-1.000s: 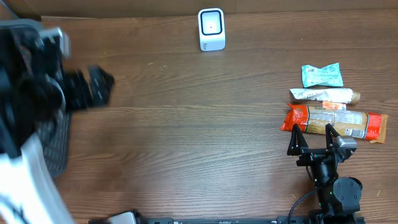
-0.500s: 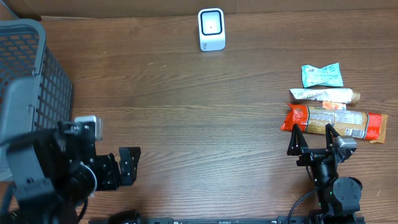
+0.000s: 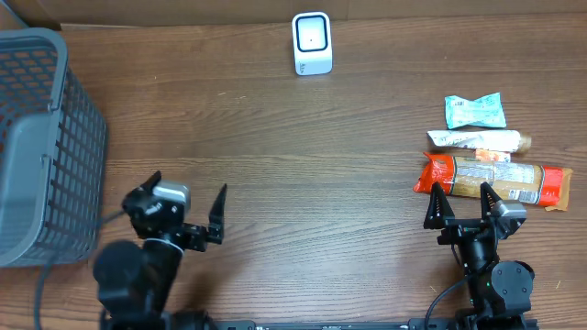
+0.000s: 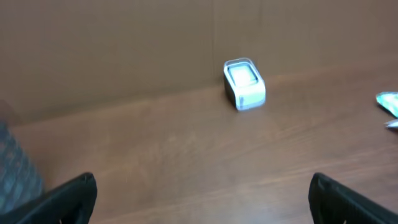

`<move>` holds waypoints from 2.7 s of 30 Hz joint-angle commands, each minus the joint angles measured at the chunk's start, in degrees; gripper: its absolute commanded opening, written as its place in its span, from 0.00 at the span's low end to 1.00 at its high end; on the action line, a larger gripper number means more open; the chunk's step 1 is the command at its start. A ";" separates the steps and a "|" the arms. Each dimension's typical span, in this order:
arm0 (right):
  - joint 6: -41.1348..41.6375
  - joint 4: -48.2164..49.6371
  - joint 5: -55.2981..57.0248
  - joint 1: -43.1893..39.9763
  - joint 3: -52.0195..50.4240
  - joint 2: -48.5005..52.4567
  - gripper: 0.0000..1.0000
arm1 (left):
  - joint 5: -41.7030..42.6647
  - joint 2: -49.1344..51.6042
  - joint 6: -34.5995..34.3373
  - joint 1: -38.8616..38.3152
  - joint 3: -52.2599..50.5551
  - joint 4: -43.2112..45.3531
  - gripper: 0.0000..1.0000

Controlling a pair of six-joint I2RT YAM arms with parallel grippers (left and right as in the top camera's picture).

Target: Scan the item barcode

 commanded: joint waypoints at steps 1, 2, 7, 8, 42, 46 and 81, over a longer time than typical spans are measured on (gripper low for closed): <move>-0.02 0.13 0.42 0.28 -0.57 -0.57 1.00 | -0.81 -6.32 6.38 -1.60 -9.11 7.26 1.00; -0.02 0.13 0.42 0.28 -0.57 -0.57 1.00 | -0.81 -7.93 8.37 -2.10 -11.43 9.27 0.99; -0.02 0.13 0.42 0.28 -0.57 -0.57 1.00 | -1.05 -15.17 14.78 -4.24 -19.58 11.74 1.00; -0.02 0.13 0.42 0.28 -0.57 -0.57 1.00 | -1.25 -16.24 14.75 -4.26 -20.68 11.45 1.00; -0.02 0.13 0.42 0.28 -0.57 -0.57 1.00 | -13.55 -20.50 14.25 -4.13 -33.33 21.55 1.00; -0.02 0.13 0.42 0.28 -0.57 -0.57 1.00 | -13.55 -20.50 14.25 -4.13 -33.33 21.53 1.00; -0.02 0.13 0.42 0.28 -0.57 -0.57 1.00 | -13.57 -20.39 14.25 -4.13 -33.33 21.53 1.00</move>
